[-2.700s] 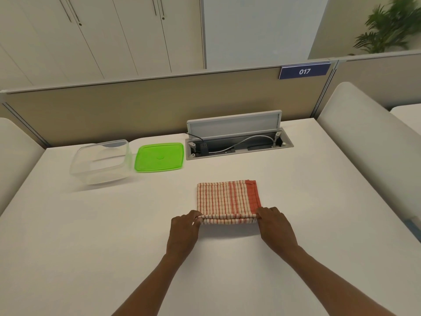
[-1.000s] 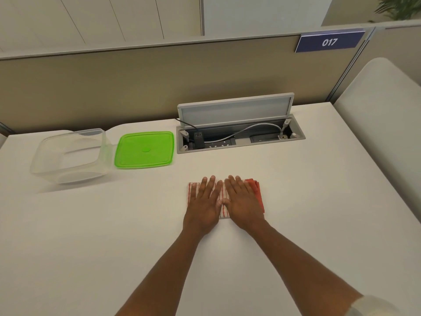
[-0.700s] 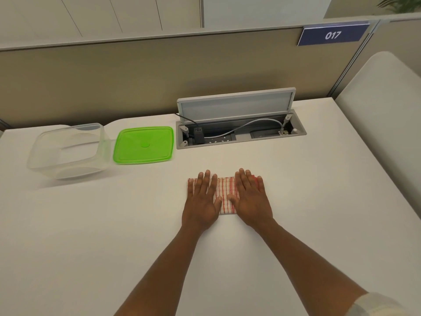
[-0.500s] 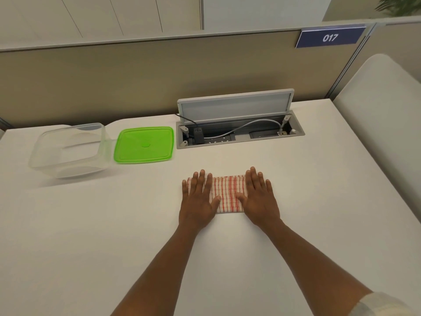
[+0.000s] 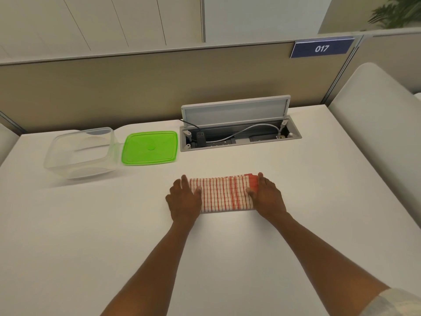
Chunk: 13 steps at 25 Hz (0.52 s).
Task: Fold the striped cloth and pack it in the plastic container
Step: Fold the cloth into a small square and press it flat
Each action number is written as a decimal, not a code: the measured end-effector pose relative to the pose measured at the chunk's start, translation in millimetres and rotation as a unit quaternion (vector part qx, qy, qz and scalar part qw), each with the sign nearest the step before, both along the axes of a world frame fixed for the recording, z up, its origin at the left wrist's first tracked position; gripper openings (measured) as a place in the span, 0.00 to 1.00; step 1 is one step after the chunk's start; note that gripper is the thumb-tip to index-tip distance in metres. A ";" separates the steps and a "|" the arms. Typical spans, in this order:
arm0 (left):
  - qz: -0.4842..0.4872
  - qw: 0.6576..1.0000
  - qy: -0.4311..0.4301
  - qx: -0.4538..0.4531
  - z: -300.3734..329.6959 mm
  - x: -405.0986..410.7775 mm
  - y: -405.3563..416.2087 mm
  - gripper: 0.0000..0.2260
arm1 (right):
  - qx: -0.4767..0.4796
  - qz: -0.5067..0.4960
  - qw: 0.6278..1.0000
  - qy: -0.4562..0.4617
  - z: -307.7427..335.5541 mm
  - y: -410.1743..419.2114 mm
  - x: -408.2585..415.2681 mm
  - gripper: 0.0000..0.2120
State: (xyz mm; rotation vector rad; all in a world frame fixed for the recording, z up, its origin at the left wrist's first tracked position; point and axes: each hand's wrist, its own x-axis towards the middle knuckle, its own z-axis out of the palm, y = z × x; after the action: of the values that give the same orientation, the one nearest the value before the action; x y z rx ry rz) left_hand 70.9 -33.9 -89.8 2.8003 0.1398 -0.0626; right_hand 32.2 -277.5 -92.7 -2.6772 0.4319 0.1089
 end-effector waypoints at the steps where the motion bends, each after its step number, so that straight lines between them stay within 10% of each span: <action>1: 0.043 0.999 0.012 0.019 4.0 -2.3 -0.3 0.26 | -0.009 -0.023 1.000 -0.013 1.9 4.7 -1.4 0.30; 13: 0.164 0.942 0.171 -0.236 17.1 -7.2 9.6 0.20 | 0.149 -0.191 0.969 0.048 17.2 27.0 -6.9 0.19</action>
State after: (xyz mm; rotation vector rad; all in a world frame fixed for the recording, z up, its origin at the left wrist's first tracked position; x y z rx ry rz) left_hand 63.7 -24.3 -72.6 2.2310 0.5887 -0.4417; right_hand 25.3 -250.6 -75.5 -2.2556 0.8796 0.1732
